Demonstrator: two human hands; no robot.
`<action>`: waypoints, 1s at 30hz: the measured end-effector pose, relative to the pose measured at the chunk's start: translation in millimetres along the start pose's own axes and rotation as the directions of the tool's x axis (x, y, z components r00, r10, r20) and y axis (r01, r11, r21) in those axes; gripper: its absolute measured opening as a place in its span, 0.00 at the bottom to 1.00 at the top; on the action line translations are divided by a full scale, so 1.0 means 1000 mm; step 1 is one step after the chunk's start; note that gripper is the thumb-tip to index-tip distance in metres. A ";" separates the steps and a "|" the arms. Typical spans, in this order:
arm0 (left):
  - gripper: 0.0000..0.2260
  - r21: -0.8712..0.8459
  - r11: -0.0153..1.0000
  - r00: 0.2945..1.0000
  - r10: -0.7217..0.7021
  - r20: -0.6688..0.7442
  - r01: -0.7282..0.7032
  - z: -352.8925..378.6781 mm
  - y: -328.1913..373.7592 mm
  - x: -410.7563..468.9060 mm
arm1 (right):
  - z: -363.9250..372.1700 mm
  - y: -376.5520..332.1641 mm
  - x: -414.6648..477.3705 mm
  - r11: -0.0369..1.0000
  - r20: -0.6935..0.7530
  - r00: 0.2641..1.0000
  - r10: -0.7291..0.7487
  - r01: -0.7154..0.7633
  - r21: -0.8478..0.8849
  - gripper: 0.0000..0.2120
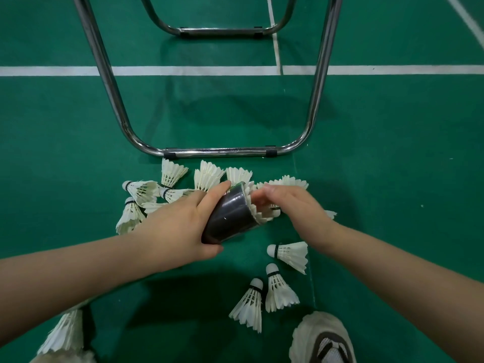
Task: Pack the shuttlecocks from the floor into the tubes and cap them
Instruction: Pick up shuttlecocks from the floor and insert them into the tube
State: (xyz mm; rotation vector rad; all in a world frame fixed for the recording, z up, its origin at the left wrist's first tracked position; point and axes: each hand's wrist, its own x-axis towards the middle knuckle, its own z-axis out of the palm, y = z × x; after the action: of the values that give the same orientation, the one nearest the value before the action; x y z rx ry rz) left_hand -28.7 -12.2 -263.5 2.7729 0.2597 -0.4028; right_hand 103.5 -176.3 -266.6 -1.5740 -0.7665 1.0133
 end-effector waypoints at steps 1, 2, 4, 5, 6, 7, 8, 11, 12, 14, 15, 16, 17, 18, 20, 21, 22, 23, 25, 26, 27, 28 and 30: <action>0.47 -0.003 1.000 1.000 0.006 0.001 -0.006 0.000 0.001 0.001 | 0.002 0.001 0.000 0.999 0.039 0.999 0.031 -0.031 0.008 0.18; 0.47 0.001 1.000 1.000 0.011 0.002 -0.011 0.000 0.003 0.001 | 0.004 0.003 0.000 0.998 0.076 0.996 0.055 -0.056 0.022 0.18; 0.47 0.016 1.000 1.000 0.016 0.005 -0.016 0.001 0.006 0.002 | 0.007 0.004 0.001 0.992 0.166 0.980 0.110 -0.119 0.048 0.15; 0.47 0.027 0.999 1.000 0.022 0.008 -0.022 0.002 0.007 0.002 | 0.009 0.006 0.002 0.988 0.220 0.965 0.141 -0.150 0.027 0.13; 0.46 0.044 0.998 0.999 0.032 0.017 -0.033 0.004 0.009 0.002 | 0.011 0.007 0.002 0.985 0.292 0.942 0.169 -0.175 -0.006 0.12; 0.46 0.065 0.996 0.998 0.050 0.033 -0.052 0.006 0.011 0.001 | 0.013 0.009 0.002 0.979 0.376 0.906 0.197 -0.199 -0.032 0.11; 0.45 0.087 0.994 0.996 0.069 0.056 -0.074 0.009 0.014 0.000 | 0.014 0.011 0.001 0.974 0.447 0.867 0.221 -0.217 -0.059 0.12; 0.44 0.112 0.990 0.991 0.077 0.110 -0.089 0.015 0.017 0.000 | 0.018 0.014 -0.003 0.973 0.424 0.879 0.217 -0.230 -0.021 0.05; 0.45 0.100 0.992 0.992 0.066 0.105 -0.077 0.016 0.017 0.001 | 0.017 0.010 -0.003 0.968 0.302 0.926 0.225 -0.249 0.042 0.03; 0.46 0.056 0.998 0.996 0.028 0.080 -0.033 0.015 0.015 0.005 | 0.012 0.012 0.002 0.972 -0.040 0.975 0.218 -0.213 0.094 0.15; 0.46 0.036 0.999 0.997 0.007 0.074 -0.010 0.015 0.013 0.006 | 0.005 0.018 0.006 0.982 -0.181 0.965 0.188 -0.181 0.054 0.17; 0.46 0.021 1.000 0.997 -0.011 0.073 0.009 0.014 0.011 0.007 | -0.001 0.023 0.011 0.983 -0.278 0.946 0.169 -0.181 -0.017 0.15; 0.46 0.009 1.000 0.997 -0.023 0.075 0.023 0.015 0.008 0.007 | -0.008 0.031 0.016 0.970 -0.320 0.934 0.162 -0.211 -0.124 0.12; 0.47 -0.004 1.000 0.997 -0.030 0.076 0.031 0.015 0.006 0.007 | -0.014 0.040 0.021 0.922 -0.318 0.933 0.167 -0.262 -0.286 0.08; 0.47 -0.014 0.999 0.996 -0.038 0.080 0.039 0.016 0.001 0.006 | -0.022 0.059 0.029 0.709 -0.201 0.961 0.190 -0.276 -0.649 0.05; 0.47 -0.011 0.999 0.996 -0.043 0.082 0.044 0.017 -0.001 0.005 | -0.024 0.068 0.033 0.596 -0.118 0.973 0.200 -0.216 -0.773 0.08; 0.47 -0.005 0.999 0.996 -0.047 0.082 0.047 0.017 -0.002 0.004 | -0.024 0.074 0.035 0.513 -0.043 0.978 0.204 -0.144 -0.846 0.11; 0.47 0.001 0.999 0.995 -0.050 0.082 0.051 0.017 -0.002 0.004 | -0.023 0.080 0.038 0.443 0.017 0.980 0.196 -0.073 -0.893 0.13; 0.47 0.014 0.998 0.995 -0.055 0.078 0.054 0.016 -0.002 0.002 | -0.023 0.087 0.042 0.324 0.115 0.981 0.156 0.059 -0.944 0.15; 0.47 0.019 0.998 0.996 -0.057 0.075 0.056 0.016 -0.002 0.002 | -0.024 0.090 0.044 0.266 0.157 0.977 0.142 0.115 -0.957 0.16; 0.47 0.023 0.998 0.996 -0.059 0.068 0.058 0.016 -0.002 0.001 | -0.024 0.091 0.046 0.212 0.195 0.971 0.140 0.163 -0.964 0.16; 0.46 0.026 0.998 0.996 -0.062 0.061 0.060 0.016 -0.002 0.001 | -0.024 0.091 0.047 0.165 0.218 0.965 0.143 0.194 -0.967 0.16; 0.46 0.018 0.998 0.996 -0.067 0.051 0.066 0.015 -0.004 0.001 | -0.023 0.092 0.048 0.121 0.217 0.967 0.134 0.202 -0.972 0.15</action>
State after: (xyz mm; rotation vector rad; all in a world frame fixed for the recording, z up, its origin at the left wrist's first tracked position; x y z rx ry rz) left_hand -32.8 -13.4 -278.7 2.7711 0.3389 -0.4944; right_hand 142.5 -165.6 -364.4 -2.5677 -1.9843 0.5674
